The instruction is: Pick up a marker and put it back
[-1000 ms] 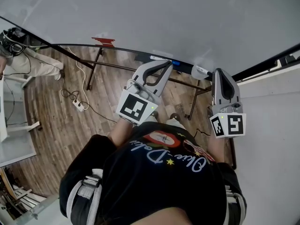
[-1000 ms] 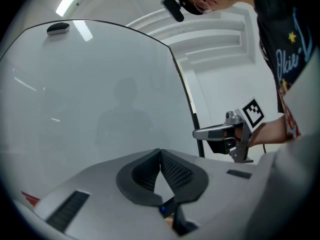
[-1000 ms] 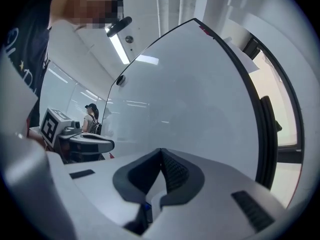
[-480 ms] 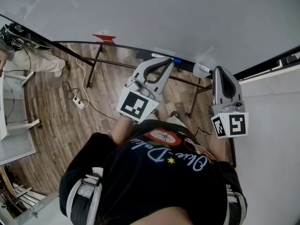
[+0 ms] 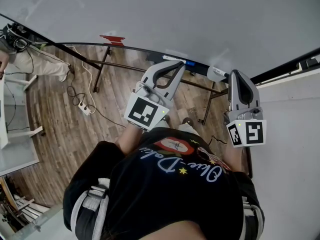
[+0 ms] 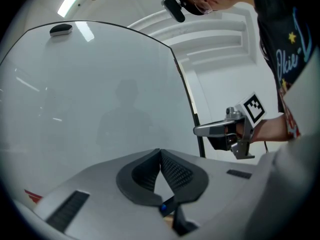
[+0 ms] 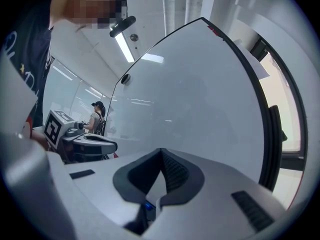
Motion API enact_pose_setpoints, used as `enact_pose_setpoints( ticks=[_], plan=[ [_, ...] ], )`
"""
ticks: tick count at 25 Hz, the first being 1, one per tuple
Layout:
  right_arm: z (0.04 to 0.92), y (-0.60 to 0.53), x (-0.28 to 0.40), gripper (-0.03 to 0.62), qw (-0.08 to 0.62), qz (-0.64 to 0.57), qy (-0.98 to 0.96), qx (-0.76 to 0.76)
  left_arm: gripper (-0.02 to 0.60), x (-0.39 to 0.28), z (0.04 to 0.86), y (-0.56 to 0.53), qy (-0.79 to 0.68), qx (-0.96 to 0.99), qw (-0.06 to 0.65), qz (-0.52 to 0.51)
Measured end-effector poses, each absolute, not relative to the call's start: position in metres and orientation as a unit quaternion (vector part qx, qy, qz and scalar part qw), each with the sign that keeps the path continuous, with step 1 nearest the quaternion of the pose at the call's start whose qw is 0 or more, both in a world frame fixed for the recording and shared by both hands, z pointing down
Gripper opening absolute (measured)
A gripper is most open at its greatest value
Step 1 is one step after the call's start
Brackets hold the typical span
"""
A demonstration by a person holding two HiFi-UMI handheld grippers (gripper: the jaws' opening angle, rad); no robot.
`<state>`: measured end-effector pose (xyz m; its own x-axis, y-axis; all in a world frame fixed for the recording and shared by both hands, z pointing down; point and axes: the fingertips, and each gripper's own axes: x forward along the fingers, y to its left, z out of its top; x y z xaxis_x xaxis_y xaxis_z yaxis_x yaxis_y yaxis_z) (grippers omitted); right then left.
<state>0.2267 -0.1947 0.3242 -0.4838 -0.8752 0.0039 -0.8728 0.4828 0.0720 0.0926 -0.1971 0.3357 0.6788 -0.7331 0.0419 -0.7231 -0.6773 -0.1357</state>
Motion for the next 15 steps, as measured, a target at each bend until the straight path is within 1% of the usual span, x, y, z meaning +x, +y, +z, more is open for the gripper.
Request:
enact_pose_setpoints(
  ticks=[15],
  plan=[
    [0.3211, -0.1931, 0.2263, 0.000, 0.020, -0.031, -0.859, 0.510, 0.003, 0.0894, 0.3347, -0.1969, 0.400, -0.914, 0.052, -0.048]
  ],
)
